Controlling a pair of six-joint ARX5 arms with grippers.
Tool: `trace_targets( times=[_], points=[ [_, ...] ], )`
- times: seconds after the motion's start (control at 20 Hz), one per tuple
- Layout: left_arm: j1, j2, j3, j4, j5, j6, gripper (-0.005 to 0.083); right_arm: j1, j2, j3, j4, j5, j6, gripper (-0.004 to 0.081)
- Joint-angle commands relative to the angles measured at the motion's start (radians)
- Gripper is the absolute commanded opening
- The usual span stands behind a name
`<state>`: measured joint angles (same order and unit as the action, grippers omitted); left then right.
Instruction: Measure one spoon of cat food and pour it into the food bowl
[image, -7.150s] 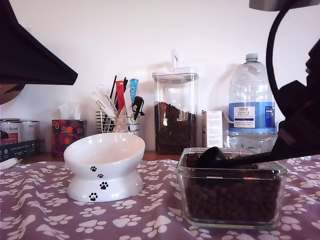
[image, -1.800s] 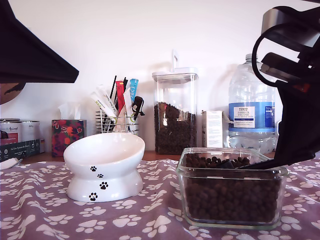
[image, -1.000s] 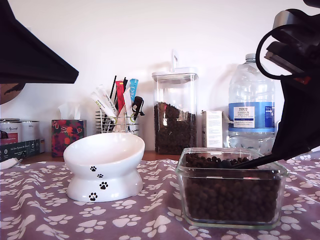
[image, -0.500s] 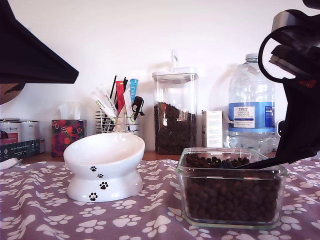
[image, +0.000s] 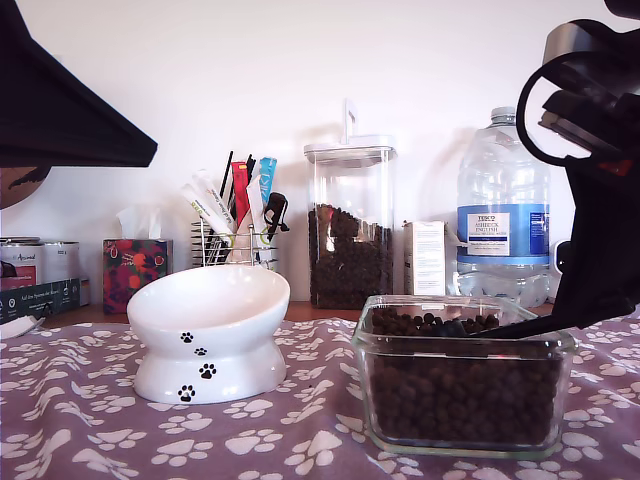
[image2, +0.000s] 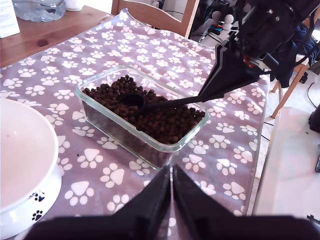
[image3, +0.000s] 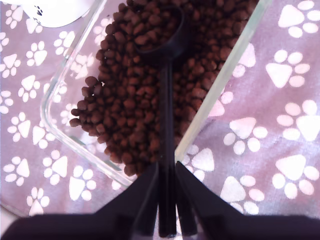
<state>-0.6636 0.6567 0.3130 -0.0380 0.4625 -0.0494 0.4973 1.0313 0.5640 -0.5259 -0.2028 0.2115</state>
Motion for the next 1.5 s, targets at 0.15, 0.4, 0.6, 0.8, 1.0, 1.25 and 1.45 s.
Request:
trace_targets(
  times=[0.15,0.4,0.6,0.8,1.0,1.25,1.45],
  points=[
    [-0.002,0.004,-0.002,0.008,0.001,-0.003,-0.0019,0.001,0.011,-0.01,-0.011,0.003,-0.002,0.0132],
    [-0.002,0.004,-0.002,0.008,0.001,-0.003,-0.0019,0.001,0.011,-0.01,0.006,-0.002,-0.001,0.0209],
    [-0.002,0.004,-0.002,0.008,0.001,-0.003,-0.0019,0.001,0.011,0.011,0.016,-0.044,-0.002,0.0274],
    [-0.002,0.004,-0.002,0.008,0.002,-0.003,-0.0019,0.0,0.011,0.023,0.019,-0.049,-0.002,0.0296],
    [-0.002,0.004,-0.002,0.008,0.001,-0.003,-0.0019,0.0,0.011,0.061,0.048,-0.042,-0.014,0.0295],
    [-0.002,0.004,-0.002,0.008,0.001,-0.003,-0.0019,0.001,-0.006,0.087,0.043,-0.03,-0.064,-0.0018],
    [-0.002,0.004,-0.002,0.008,0.001,-0.003,-0.0019,0.029,-0.141,0.087,0.057,0.162,-0.085,-0.0012]
  ],
)
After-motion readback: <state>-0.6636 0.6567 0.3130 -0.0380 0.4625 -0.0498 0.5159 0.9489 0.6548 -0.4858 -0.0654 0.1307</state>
